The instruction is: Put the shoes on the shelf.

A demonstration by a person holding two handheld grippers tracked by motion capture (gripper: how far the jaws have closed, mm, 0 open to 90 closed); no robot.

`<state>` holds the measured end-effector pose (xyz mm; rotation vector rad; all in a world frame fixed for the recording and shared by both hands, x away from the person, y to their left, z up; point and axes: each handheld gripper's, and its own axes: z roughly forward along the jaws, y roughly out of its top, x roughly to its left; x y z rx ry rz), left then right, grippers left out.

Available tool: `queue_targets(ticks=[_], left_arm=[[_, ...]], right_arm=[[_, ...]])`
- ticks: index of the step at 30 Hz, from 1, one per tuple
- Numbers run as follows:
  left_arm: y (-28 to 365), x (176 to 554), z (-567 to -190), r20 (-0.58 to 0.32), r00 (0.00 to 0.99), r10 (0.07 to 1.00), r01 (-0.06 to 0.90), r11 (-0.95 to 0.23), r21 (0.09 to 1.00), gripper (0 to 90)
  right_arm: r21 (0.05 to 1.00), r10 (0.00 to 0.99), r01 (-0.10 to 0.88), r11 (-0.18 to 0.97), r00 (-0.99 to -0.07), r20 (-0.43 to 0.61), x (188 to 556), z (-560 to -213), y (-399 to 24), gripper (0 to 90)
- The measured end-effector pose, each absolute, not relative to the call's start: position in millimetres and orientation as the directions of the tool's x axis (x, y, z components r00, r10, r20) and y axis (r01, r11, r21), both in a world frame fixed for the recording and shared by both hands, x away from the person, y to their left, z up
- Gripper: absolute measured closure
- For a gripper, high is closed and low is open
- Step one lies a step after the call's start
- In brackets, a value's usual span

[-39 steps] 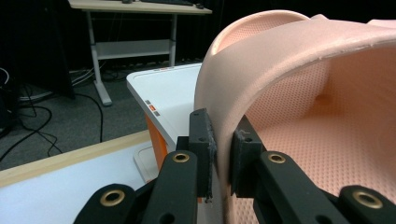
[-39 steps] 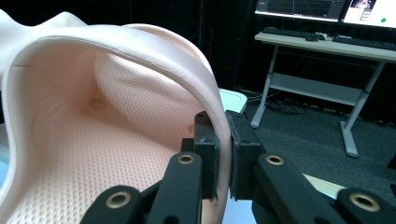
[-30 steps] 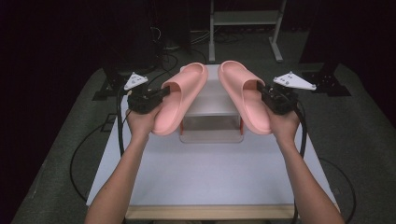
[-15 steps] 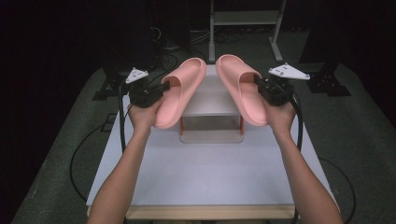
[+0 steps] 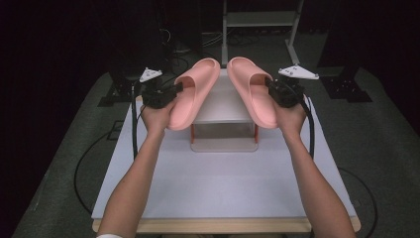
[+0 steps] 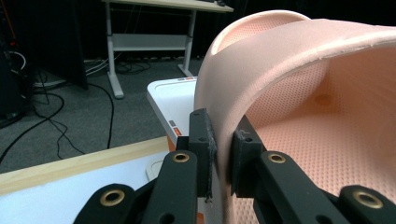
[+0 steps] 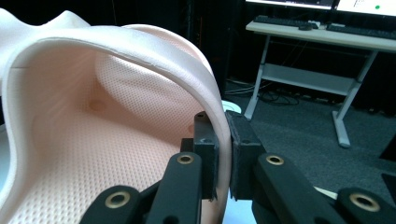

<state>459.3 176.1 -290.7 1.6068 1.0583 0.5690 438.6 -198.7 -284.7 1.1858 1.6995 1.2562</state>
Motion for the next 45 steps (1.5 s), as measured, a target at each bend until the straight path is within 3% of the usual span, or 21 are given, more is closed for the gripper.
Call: queue_targets(ticks=[15,45], left_arm=[[167.3,474.2,-291.3,-0.158,0.459,0.874,0.368,-0.025,0.929,81.6],[147.8,490.6,-298.7,-0.159,0.423,0.892,0.423,-0.039,0.906,81.5]], right_arm=[[0.953,0.951,0.298,0.048,-0.306,0.048,459.1,-296.9,-196.5,83.4],[0.929,0.957,0.366,0.055,-0.284,0.055,478.6,-302.4,-185.5,82.8]])
